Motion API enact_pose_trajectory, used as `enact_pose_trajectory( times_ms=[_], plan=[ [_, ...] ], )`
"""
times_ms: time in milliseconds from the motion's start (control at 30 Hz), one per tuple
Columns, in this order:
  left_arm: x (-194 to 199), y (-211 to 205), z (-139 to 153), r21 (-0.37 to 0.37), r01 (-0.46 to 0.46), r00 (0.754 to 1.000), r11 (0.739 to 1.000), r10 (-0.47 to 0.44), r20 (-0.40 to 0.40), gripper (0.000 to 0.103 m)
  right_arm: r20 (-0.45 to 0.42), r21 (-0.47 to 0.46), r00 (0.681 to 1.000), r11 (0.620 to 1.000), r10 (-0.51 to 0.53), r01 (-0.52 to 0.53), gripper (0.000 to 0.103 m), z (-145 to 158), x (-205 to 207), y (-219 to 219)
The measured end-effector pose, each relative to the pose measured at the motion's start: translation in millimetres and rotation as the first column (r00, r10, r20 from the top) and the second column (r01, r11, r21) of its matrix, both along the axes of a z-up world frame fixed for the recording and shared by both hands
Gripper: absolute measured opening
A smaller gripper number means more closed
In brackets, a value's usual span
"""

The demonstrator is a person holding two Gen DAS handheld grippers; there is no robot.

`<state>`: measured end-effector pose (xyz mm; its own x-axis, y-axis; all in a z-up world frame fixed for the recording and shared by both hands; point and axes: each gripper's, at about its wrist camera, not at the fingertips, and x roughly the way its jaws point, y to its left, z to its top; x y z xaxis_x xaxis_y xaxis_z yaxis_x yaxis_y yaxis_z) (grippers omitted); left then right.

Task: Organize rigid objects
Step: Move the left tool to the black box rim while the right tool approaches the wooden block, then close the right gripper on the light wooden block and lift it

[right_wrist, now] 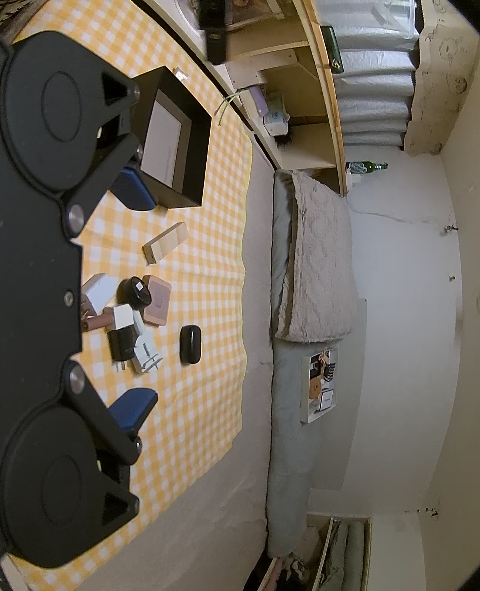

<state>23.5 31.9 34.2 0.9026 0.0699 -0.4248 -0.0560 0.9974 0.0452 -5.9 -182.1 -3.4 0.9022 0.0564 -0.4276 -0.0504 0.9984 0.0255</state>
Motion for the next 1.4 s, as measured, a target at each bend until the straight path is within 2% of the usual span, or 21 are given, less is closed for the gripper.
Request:
enact_pose_trajectory(
  times_ms=[167, 367, 567, 733, 800, 833, 900, 1000, 1167, 1233, 1400],
  plan=[
    [27, 21, 15, 0.034, -0.102, 0.995, 0.994, 0.102, 0.007, 0.103, 0.04, -0.016, 0.999, 1.0, 0.021, -0.02, 0.103, 17, 2, -1],
    [67, 45, 15, 0.107, -0.158, 0.987, 0.982, 0.161, -0.027, 0.103, 0.05, -0.055, 0.992, 0.992, 0.113, -0.11, 0.103, 44, 21, -3],
    [110, 65, -9, 0.125, -0.123, 0.977, 0.984, 0.142, -0.157, 0.103, 0.012, -0.151, 0.982, 0.971, 0.188, -0.185, 0.103, 62, 80, 4],
    [139, 90, -36, 0.089, -0.117, 0.956, 0.989, 0.136, -0.259, 0.099, -0.107, -0.125, 0.955, 0.949, 0.277, -0.289, 0.103, 58, 150, 11],
    [149, 97, -45, 0.071, -0.113, 0.946, 0.991, 0.13, -0.298, 0.086, -0.119, -0.119, 0.954, 0.95, 0.274, -0.288, 0.102, 49, 173, 16],
    [154, 100, -49, 0.075, -0.105, 0.942, 0.992, 0.123, -0.313, 0.081, -0.121, -0.113, 0.951, 0.948, 0.283, -0.296, 0.098, 43, 183, 18],
    [161, 104, -56, 0.076, -0.082, 0.932, 0.994, 0.104, -0.348, 0.062, -0.137, -0.094, 0.94, 0.94, 0.313, -0.327, 0.089, 30, 199, 20],
    [168, 111, -69, 0.02, -0.062, 0.903, 0.998, 0.065, -0.425, 0.046, -0.205, -0.085, 0.914, 0.923, 0.351, -0.374, 0.083, 7, 225, 27],
    [172, 116, -88, 0.003, -0.05, 0.871, 0.999, 0.045, -0.489, 0.028, -0.299, -0.103, 0.872, 0.896, 0.387, -0.433, 0.073, -29, 262, 41],
    [174, 118, -94, -0.01, -0.047, 0.856, 0.999, 0.035, -0.516, 0.026, -0.355, -0.084, 0.853, 0.896, 0.383, -0.437, 0.067, -44, 278, 47],
    [179, 118, -102, -0.045, -0.038, 0.836, 0.998, 0.008, -0.548, 0.011, -0.432, -0.074, 0.822, 0.894, 0.37, -0.441, 0.065, -70, 300, 57]
  ],
)
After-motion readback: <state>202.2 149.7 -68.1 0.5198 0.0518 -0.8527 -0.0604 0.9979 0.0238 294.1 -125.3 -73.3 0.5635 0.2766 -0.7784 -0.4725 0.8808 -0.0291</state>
